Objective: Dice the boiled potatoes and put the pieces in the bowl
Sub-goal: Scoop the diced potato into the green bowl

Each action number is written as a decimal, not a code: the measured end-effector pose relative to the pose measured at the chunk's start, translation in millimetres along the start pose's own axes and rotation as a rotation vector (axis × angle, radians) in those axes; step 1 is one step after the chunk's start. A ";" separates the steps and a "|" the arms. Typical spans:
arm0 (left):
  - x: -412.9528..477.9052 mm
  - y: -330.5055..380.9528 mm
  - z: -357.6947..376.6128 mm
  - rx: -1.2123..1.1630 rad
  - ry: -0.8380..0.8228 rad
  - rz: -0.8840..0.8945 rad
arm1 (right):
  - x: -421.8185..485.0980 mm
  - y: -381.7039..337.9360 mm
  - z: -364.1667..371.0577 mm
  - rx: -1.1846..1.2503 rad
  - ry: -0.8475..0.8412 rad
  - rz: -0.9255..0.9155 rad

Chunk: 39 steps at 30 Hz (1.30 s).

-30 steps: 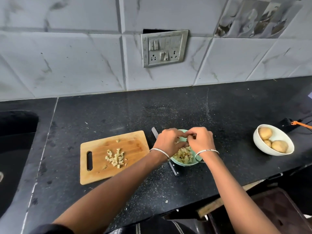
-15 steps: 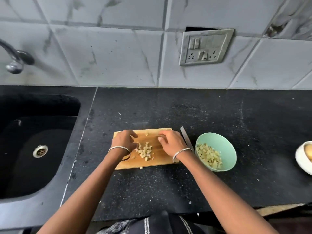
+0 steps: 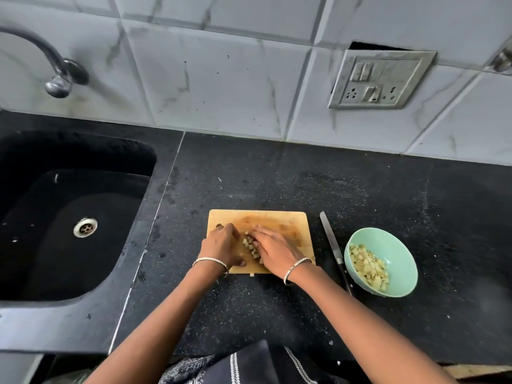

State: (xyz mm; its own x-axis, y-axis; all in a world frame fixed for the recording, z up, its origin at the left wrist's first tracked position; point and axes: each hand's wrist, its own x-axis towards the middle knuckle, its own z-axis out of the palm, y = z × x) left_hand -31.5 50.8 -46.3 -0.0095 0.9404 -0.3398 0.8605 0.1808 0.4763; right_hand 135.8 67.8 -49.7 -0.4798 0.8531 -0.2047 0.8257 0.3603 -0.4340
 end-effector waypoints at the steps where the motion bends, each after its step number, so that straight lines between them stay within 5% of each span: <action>1: 1.5 -1.7 -1.1 -0.012 0.011 0.004 | -2.7 1.7 -1.5 0.017 0.023 -0.015; 7: 1.9 -5.9 -0.2 -0.016 0.068 0.064 | 0.4 15.5 -15.9 0.091 0.262 0.006; 19: -5.9 -10.4 1.7 -0.027 0.140 0.115 | 7.1 -1.9 21.9 -0.090 0.191 -0.223; 26: -16.9 -9.6 8.0 -0.190 0.065 0.286 | -12.4 17.8 -4.1 0.094 0.310 -0.062; 32: -21.2 -8.0 20.8 -0.008 -0.051 0.485 | -12.2 33.9 -6.9 0.156 0.249 0.091; 39: -19.8 -0.1 25.8 0.317 -0.024 0.592 | -21.1 23.6 2.2 0.178 0.382 0.095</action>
State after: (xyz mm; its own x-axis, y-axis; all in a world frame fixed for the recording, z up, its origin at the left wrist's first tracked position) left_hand -18.3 24.7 -60.5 0.5180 0.8478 -0.1139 0.8250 -0.4600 0.3282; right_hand 164.8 57.5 -57.6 -0.2319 0.9699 0.0742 0.7808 0.2311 -0.5805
